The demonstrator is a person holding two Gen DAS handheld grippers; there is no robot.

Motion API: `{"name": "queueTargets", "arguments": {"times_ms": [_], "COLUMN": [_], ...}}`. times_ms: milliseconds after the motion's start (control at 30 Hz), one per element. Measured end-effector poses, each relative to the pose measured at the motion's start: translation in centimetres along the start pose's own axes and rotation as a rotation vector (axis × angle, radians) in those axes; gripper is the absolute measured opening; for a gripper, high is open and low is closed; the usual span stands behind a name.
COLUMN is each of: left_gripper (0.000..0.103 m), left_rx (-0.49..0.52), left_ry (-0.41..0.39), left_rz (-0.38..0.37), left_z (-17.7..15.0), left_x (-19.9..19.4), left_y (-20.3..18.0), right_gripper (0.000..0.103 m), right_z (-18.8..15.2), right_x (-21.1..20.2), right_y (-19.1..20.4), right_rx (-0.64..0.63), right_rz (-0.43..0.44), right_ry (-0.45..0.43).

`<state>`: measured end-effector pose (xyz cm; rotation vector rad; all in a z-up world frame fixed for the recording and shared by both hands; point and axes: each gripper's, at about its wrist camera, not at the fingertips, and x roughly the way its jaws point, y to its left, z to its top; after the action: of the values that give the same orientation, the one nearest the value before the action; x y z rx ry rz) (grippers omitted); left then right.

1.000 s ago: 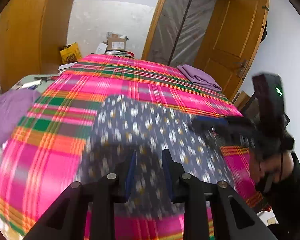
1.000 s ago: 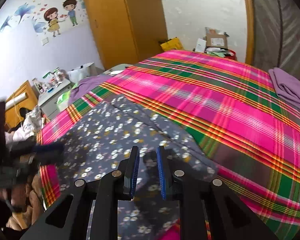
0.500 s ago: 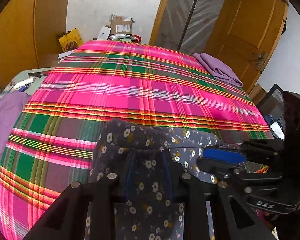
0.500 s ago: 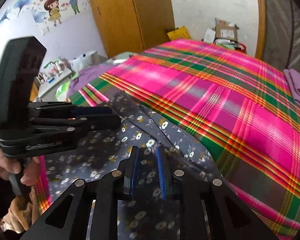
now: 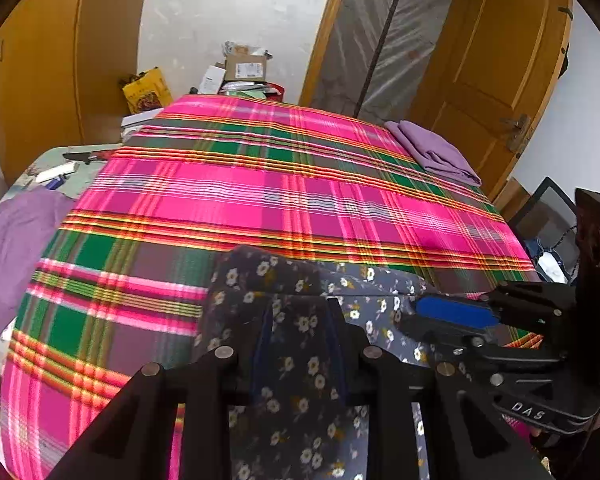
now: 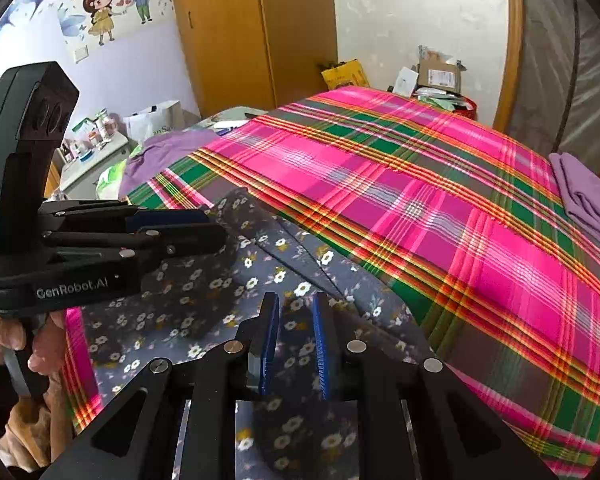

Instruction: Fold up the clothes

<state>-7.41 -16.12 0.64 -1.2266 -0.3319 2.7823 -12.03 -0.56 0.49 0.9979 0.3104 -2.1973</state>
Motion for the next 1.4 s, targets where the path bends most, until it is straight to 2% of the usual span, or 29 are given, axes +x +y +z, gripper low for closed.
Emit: {"name": "queueTargets", "arguments": {"times_ms": [333, 433, 500, 633, 967, 1400], "left_gripper": [0.028, 0.028, 0.028, 0.028, 0.028, 0.028], "left_rx": [-0.03, -0.03, -0.027, -0.029, -0.027, -0.017], "left_ry": [0.008, 0.007, 0.008, 0.01, -0.005, 0.017], "left_rz": [0.042, 0.032, 0.018, 0.006, 0.0, 0.004], "left_z": [-0.9, -1.6, -2.4, -4.0, -6.5, -7.7], "left_x": [-0.7, -1.0, -1.3, -2.0, -4.5, -4.7], "left_y": [1.0, 0.8, 0.5, 0.0, -1.6, -3.3], "right_gripper": [0.017, 0.017, 0.017, 0.017, 0.017, 0.018], "right_z": [-0.5, -1.2, -1.9, -3.5, -6.4, -8.4], "right_x": [-2.3, -3.9, -4.9, -6.0, -5.9, -6.9], "right_y": [0.2, -0.6, -1.4, -2.0, -0.7, 0.6], "right_rx": [0.011, 0.078, 0.141, 0.195, 0.223, 0.19], "right_rz": [-0.017, 0.055, 0.144, 0.19, 0.193, 0.159], "right_ry": [-0.036, -0.085, -0.113, -0.115, -0.058, -0.04]}}
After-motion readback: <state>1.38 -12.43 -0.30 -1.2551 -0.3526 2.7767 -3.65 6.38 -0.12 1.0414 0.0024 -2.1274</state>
